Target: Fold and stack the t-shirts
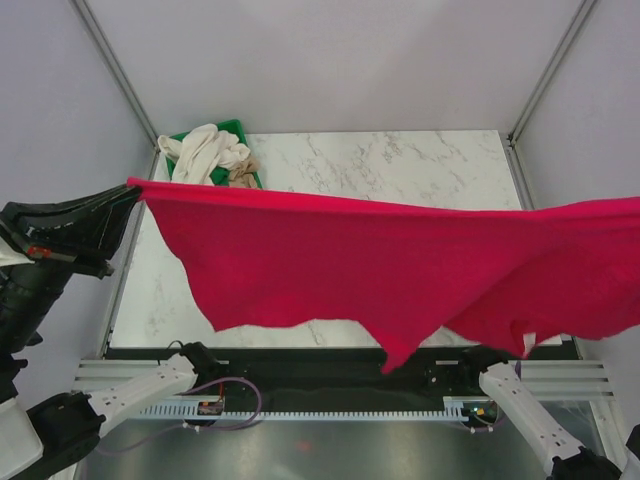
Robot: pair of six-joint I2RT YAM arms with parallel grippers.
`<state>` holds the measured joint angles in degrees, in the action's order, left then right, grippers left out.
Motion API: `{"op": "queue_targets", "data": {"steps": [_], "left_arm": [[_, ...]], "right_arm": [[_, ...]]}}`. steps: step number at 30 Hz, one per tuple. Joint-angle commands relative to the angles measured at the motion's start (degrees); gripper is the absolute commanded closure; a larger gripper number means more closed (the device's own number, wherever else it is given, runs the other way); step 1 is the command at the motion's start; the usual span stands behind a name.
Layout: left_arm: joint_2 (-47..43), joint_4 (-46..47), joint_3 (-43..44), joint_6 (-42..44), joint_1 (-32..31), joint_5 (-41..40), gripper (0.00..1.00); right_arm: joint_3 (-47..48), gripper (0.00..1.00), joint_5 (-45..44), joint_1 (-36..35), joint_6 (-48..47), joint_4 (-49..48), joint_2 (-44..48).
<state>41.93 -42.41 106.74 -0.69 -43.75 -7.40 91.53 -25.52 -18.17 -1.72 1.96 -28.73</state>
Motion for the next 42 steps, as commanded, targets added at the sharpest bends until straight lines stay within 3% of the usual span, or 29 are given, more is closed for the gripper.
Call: {"op": "queue_targets", "data": {"steps": [1,6,10,12,13,15,19,20,22,23,24,25,26,32,35,42], "left_arm": [[4.5,4.5,2.1,7.2,0.2,0.3,0.98],[13.2,6.6,-1.3,8.5,0.2,-11.0,0.98],[20.4,10.6,-10.8,8.1,2.6,-15.6,0.98],[24.0,10.5,-12.8,5.6,7.7,-12.6,0.98],[28.2,10.8,-14.8,2.7,13.8,-7.7,0.98],[33.7,10.9,-16.8,-0.8,18.9,-4.0,0.98],[53.6,9.7,-16.1,-2.8,25.4,1.0,0.97],[56.5,8.2,-14.9,-3.1,26.2,2.7,0.93],[61.9,4.3,-9.6,-3.8,27.8,5.6,0.81],[64.7,1.0,-7.8,-4.2,28.2,6.4,0.61],[64.6,0.8,-7.1,-4.8,28.4,7.0,0.42],[63.9,1.0,-7.4,-4.8,28.4,7.1,0.08],[61.7,1.7,-8.2,-4.8,28.4,7.1,0.01],[56.1,4.3,-11.4,-5.4,29.6,4.1,0.0],[54.9,4.8,-13.6,-8.5,32.5,3.3,0.0],[57.4,4.8,-16.8,-11.4,41.5,2.6,0.0]], "right_arm": [[3.3,1.0,-2.9,-0.9,-8.0,-5.2,-7.3],[4.0,1.0,-8.3,-4.1,-14.2,-6.4,-20.1],[-0.5,1.0,-9.0,-4.1,-16.5,-7.0,-31.1],[-4.9,1.0,-9.5,-3.7,-17.2,-10.7,-38.3],[-5.6,1.0,-8.9,-3.3,-16.4,-11.1,-41.1],[-4.3,1.0,-7.4,-1.1,-12.7,-10.7,-50.3],[8.3,0.96,-3.2,2.1,-4.5,1.0,-71.9],[12.0,0.73,-2.8,3.1,-2.7,2.2,-74.8],[15.7,0.37,-0.6,4.3,1.5,6.0,-81.4],[19.2,0.07,-0.5,4.8,1.5,7.2,-83.2],[20.9,0.03,-1.3,4.9,3.3,10.0,-84.6],[22.0,0.02,-2.1,5.1,4.3,11.0,-85.8],[22.2,0.02,-3.3,5.3,4.5,11.4,-85.6],[14.7,0.02,-0.4,5.4,7.8,11.3,-78.4],[7.7,0.02,1.4,5.5,13.8,11.7,-73.9],[-13.8,0.04,18.4,5.3,25.4,2.8,-67.1]]}}
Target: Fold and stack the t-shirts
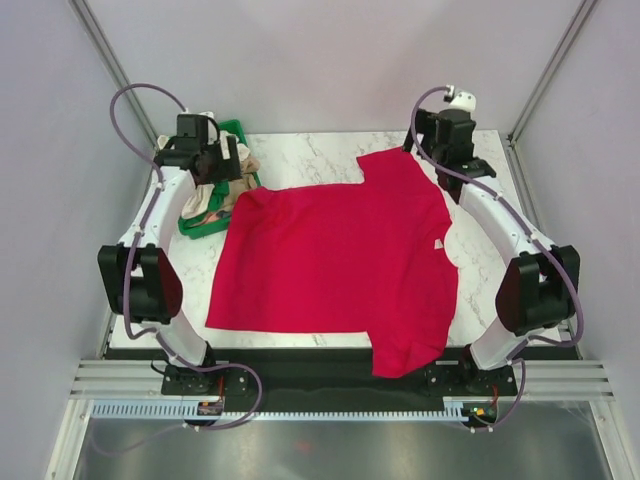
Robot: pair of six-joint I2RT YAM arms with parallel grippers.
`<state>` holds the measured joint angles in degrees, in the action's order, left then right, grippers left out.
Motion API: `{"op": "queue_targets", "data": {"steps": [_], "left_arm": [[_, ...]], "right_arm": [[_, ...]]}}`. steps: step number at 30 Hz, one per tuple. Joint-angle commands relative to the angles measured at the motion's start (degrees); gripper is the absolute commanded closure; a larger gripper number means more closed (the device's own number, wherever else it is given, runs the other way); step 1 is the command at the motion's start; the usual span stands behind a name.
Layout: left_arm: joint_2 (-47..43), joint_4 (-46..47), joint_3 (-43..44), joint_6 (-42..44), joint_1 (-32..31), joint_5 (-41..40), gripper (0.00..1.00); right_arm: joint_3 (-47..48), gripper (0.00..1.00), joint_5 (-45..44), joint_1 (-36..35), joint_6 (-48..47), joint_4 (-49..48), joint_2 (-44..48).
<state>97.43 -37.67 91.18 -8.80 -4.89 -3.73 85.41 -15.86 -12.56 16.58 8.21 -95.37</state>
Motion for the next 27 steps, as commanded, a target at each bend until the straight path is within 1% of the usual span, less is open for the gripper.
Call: {"op": "queue_targets", "data": {"steps": [1,6,7,9,11,12,16,18,19,21,23,24,26,27], "left_arm": [[3.6,0.0,-1.2,-3.0,3.7,-1.1,0.01],[9.8,-0.2,-0.2,-3.2,4.8,-1.3,0.01],[10.9,-0.4,0.2,-3.2,7.1,-1.4,0.01],[15.1,-1.3,2.2,-3.0,8.3,-1.9,0.01],[20.2,-4.1,5.2,-3.5,10.6,-3.6,0.01],[22.2,-4.7,6.3,-3.9,12.8,-3.6,0.02],[29.6,-7.7,12.0,-4.9,18.8,-1.9,0.05],[33.1,-9.2,15.2,-5.9,22.1,-1.2,0.07],[34.0,-9.3,15.9,-6.1,22.9,-1.1,0.1],[34.7,-9.4,16.8,-6.9,24.2,-3.5,0.11],[35.3,-9.4,18.4,-7.2,24.7,-4.0,0.1],[35.2,-9.5,19.0,-7.3,24.7,-5.6,0.1],[34.2,-9.9,21.2,-7.5,24.7,-6.9,0.07],[33.7,-10.1,21.9,-7.8,24.8,-8.1,0.04]], "right_arm": [[-11.2,0.05,10.3,-0.4,7.4,-4.4,0.1],[-16.3,0.07,14.7,-0.4,9.0,-7.1,1.2],[-17.4,0.07,15.4,-0.4,9.0,-7.5,1.9],[-17.9,0.07,15.7,-0.4,9.1,-7.8,2.3],[-18.7,0.07,17.7,-0.5,9.0,-7.7,2.9],[-19.0,0.07,18.1,-0.5,9.1,-7.8,3.5],[-21.7,0.07,20.9,-0.5,9.8,-7.7,4.9],[-22.7,0.07,21.7,-0.5,9.9,-9.3,6.0],[-24.0,0.07,22.0,-0.6,10.0,-9.4,6.3],[-25.1,0.07,22.4,-1.0,10.1,-10.3,7.0],[-26.3,0.07,22.7,-2.0,9.8,-10.8,7.0],[-26.5,0.07,22.5,-2.6,9.6,-10.8,7.0],[-27.0,0.07,22.0,-3.4,9.4,-10.8,7.0],[-27.1,0.07,22.0,-3.6,9.1,-10.8,6.8]]}}
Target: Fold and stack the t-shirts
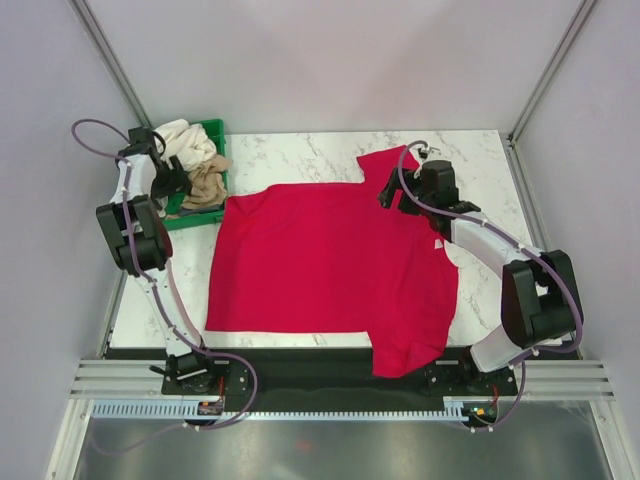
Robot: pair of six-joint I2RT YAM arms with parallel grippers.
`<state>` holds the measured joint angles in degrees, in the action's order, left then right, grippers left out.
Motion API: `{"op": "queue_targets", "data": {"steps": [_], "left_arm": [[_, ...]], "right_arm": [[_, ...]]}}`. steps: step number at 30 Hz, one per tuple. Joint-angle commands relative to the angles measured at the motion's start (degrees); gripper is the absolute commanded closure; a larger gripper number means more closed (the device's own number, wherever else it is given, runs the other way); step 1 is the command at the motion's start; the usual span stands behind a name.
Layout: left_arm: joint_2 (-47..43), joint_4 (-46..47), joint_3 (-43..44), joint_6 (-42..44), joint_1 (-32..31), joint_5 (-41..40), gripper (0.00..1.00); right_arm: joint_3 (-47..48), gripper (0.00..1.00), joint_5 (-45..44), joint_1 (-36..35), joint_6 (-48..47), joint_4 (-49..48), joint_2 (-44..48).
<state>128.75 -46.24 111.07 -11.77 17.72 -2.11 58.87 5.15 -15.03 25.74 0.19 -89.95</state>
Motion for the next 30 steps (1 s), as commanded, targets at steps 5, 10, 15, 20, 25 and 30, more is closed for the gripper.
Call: {"op": "queue_targets", "data": {"steps": [5,10,15,20,25,30], "left_arm": [[-2.9,-3.0,9.6,-5.3,2.2,-11.1,0.0],[-8.7,-4.1,13.7,-3.8,-0.3,-11.7,0.0],[-13.0,-3.9,10.8,-0.9,-9.7,-17.0,0.0],[-14.8,-2.8,4.7,-1.5,-16.0,-14.1,0.0],[-11.9,0.0,3.4,1.0,-22.2,-2.1,0.01],[-7.1,-0.3,4.9,1.7,-23.9,0.9,0.01]], "right_arm": [[-0.3,0.07,0.6,-1.8,-1.3,-1.9,1.5],[0.2,0.07,0.3,-2.6,-1.7,-1.2,1.7],[0.5,0.07,0.0,-4.3,-1.5,-1.2,1.5],[-0.2,0.07,-0.2,-5.5,-1.6,-1.1,1.9],[-1.2,0.07,-0.2,-5.9,-1.9,-1.0,2.5],[-2.4,0.07,-0.4,-5.9,-2.5,-0.5,4.1]]}}
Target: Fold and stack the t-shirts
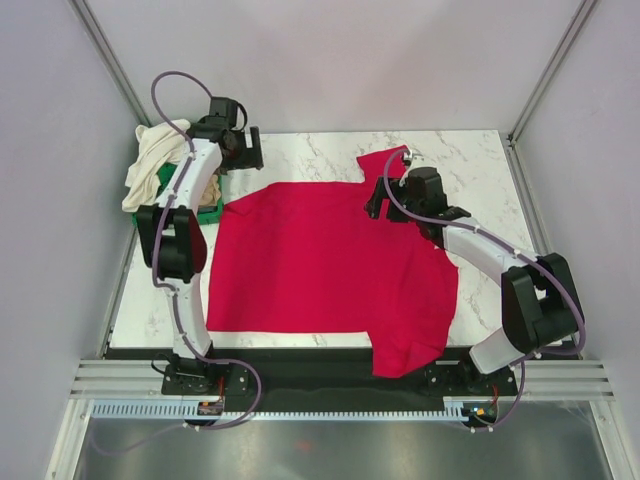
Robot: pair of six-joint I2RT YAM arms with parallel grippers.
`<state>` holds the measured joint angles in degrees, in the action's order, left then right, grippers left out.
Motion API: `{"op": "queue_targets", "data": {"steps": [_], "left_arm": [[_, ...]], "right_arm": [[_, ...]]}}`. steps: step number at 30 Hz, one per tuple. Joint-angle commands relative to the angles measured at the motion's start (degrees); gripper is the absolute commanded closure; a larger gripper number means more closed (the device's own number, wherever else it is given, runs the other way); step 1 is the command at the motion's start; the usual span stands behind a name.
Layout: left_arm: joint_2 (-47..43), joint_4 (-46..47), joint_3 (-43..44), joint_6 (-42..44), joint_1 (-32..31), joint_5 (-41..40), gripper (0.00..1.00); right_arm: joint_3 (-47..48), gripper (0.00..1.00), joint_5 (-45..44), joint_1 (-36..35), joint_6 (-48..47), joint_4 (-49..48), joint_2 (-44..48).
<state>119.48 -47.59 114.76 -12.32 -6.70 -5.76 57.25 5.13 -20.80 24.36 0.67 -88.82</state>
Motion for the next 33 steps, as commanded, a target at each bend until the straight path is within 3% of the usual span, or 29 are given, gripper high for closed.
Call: {"op": "queue_targets", "data": {"steps": [1,9,21,23,28,33], "left_arm": [[2.9,1.0,1.3,2.6,0.7,5.5,0.01],[9.5,-2.7,4.3,4.9,3.3,8.5,0.0],[3.3,-3.4,-3.8,1.9,10.3,-7.0,0.02],[2.2,-3.4,-3.8,2.4,9.2,-7.0,0.03],[-0.3,-1.5,-4.9,7.9,-2.2,-12.0,0.09],[1.6,-1.3,-5.9,10.8,-8.4,-17.0,0.34]], "right_arm": [[-1.2,0.07,-0.5,-0.2,-1.3,-0.8,3.3],[-2.8,0.07,-0.5,-0.2,-1.9,0.6,5.4],[-4.3,0.07,-0.5,-0.2,-3.1,2.1,8.7],[-4.3,0.07,-0.5,-0.3,-3.2,1.9,8.7],[-4.0,0.07,-0.6,-0.3,-3.3,1.9,8.5],[-4.8,0.07,-2.4,-0.2,-4.3,2.1,9.1]]}}
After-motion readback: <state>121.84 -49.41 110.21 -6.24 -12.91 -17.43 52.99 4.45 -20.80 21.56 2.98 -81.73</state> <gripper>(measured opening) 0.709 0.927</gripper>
